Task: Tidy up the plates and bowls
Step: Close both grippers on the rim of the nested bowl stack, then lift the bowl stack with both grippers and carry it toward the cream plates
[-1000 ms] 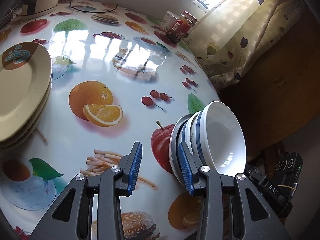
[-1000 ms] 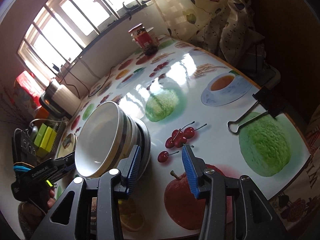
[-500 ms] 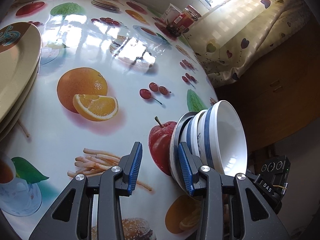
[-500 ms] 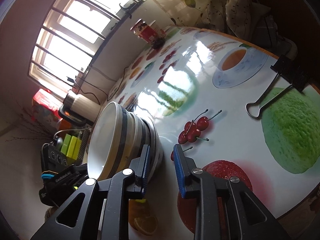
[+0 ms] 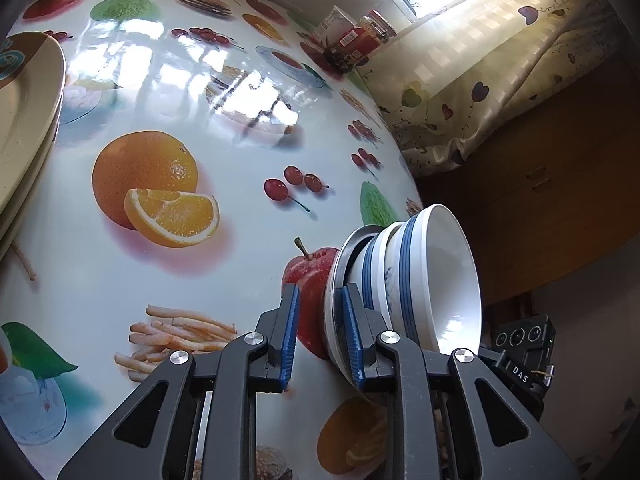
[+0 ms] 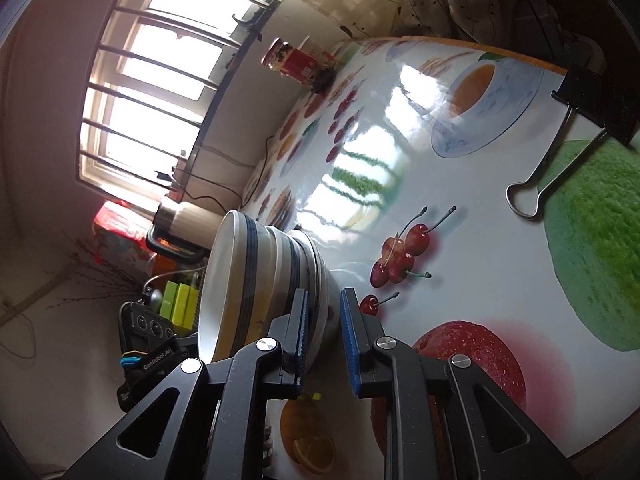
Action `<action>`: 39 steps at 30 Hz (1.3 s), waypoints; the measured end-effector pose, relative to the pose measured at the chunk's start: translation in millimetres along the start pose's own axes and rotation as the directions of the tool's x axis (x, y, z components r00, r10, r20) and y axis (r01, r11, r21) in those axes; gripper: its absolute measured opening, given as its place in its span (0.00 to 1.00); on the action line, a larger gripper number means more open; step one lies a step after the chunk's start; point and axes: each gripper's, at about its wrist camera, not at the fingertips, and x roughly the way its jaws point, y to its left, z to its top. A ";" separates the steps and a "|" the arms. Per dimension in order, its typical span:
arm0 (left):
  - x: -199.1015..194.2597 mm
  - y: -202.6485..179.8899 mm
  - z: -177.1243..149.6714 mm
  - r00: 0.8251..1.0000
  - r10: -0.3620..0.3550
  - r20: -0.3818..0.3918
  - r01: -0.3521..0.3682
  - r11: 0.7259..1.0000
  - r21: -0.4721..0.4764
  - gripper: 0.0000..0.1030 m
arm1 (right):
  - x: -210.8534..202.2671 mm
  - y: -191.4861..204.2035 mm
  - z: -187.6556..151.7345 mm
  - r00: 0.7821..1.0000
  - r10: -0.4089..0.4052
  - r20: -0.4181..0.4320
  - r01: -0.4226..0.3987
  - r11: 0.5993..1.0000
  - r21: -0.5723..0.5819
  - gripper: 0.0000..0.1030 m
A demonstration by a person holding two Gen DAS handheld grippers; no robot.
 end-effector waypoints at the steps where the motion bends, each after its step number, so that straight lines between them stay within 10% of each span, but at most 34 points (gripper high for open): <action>1: 0.1 -0.8 0.1 1.000 -0.002 0.000 0.002 1.000 0.004 0.18 | 0.3 -0.6 0.1 1.000 0.006 -0.002 -0.006 1.000 0.004 0.17; 39: 0.6 -4.3 6.6 1.000 0.000 0.000 0.000 1.000 0.010 0.05 | 5.6 3.1 2.7 0.999 0.036 0.001 -0.036 0.998 -0.053 0.08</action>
